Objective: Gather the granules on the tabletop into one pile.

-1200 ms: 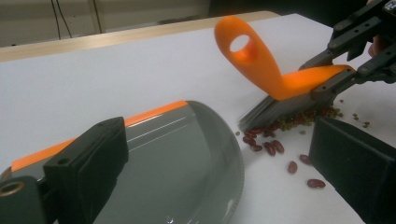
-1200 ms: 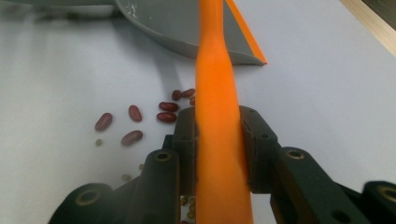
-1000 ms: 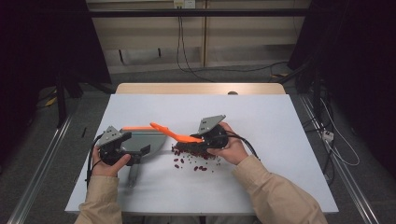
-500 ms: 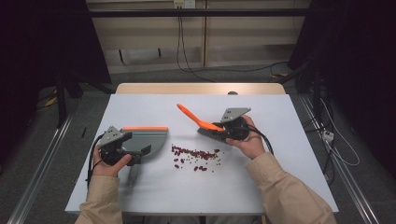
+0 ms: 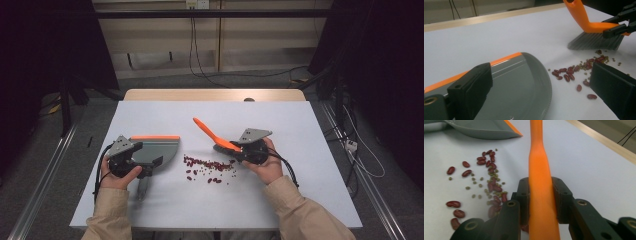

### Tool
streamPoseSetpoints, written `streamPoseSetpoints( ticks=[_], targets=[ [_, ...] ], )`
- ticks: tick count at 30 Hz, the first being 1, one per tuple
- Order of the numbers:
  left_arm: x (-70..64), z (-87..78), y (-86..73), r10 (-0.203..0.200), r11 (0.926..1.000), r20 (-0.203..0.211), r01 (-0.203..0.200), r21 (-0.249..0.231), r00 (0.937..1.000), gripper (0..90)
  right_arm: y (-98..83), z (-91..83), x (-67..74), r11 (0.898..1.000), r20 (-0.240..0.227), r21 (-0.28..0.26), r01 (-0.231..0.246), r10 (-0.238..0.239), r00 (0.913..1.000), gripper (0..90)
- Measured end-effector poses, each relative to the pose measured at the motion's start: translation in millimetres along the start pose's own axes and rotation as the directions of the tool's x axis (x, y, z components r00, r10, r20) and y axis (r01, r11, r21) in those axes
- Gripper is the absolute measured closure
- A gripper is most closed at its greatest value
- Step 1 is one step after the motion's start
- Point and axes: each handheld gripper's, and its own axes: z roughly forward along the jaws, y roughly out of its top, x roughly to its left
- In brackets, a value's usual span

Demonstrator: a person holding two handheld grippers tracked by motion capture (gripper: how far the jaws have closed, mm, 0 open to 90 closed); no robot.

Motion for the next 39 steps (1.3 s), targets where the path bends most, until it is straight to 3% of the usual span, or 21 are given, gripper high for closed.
streamPoseSetpoints(
  ticks=[11, 15, 19, 21, 23, 26, 29, 35, 37, 39],
  targets=[
    [-1.6, 0.2, 0.2, 0.002, 1.0, 0.001, -0.002, 0.001, 1.0, 4.6, 1.9, 1.3, 19.0, 0.999, -0.022, -0.025, -0.036, 0.035, 0.9991, 71.2],
    [-2.0, 0.2, 0.2, 0.0, 1.0, 0.003, 0.0, -0.001, 1.0, 4.6, 3.6, 3.1, 24.2, 0.999, -0.002, -0.029, -0.023, 0.023, 0.9997, 71.2],
    [-1.8, 0.1, 0.3, -0.001, 1.0, 0.004, 0.001, -0.005, 1.0, 4.6, 3.3, 1.6, 17.7, 0.998, 0.029, -0.024, -0.055, 0.056, 0.998, 70.7],
    [-1.8, 0.4, 0.3, -0.001, 1.0, 0.003, 0.001, -0.002, 1.0, 4.6, 4.9, 1.5, 12.0, 0.994, 0.009, 0.001, -0.111, 0.111, 0.9938, 69.6],
    [-1.9, 0.6, 0.3, -0.002, 1.0, 0.004, 0.002, -0.003, 1.0, 4.6, 9.6, 3.6, 8.8, 0.993, 0.025, 0.058, -0.107, 0.106, 0.9941, 61.9],
    [-1.5, 0.2, 0.4, -0.001, 1.0, 0.004, 0.001, -0.005, 1.0, 4.6, 15.5, 8.4, 5.3, 0.987, 0.044, 0.111, -0.118, 0.114, 0.9925, 58.6],
    [-1.6, 0.3, 0.2, -0.006, 1.0, 0.006, 0.006, -0.005, 1.0, 4.7, 20.3, 10.1, 3.1, 0.98, 0.056, 0.151, -0.128, 0.121, 0.9911, 69.1],
    [-1.3, 0.2, 0.4, -0.001, 1.0, 0.007, 0.001, -0.005, 1.0, 4.6, 22.1, 10.7, 1.1, 0.963, 0.076, 0.163, -0.213, 0.203, 0.9763, 70.4],
    [-1.6, -0.2, 0.5, -0.003, 1.0, 0.007, 0.003, -0.007, 1.0, 4.7, 23.4, 9.5, 1.6, 0.958, 0.09, 0.138, -0.252, 0.241, 0.9662, 70.7],
    [-1.1, -0.8, 0.8, -0.002, 1.0, 0.004, 0.002, -0.007, 1.0, 4.6, 27.7, 5.9, 3.9, 0.96, 0.102, 0.087, -0.264, 0.255, 0.9614, 70.7]
  ],
)
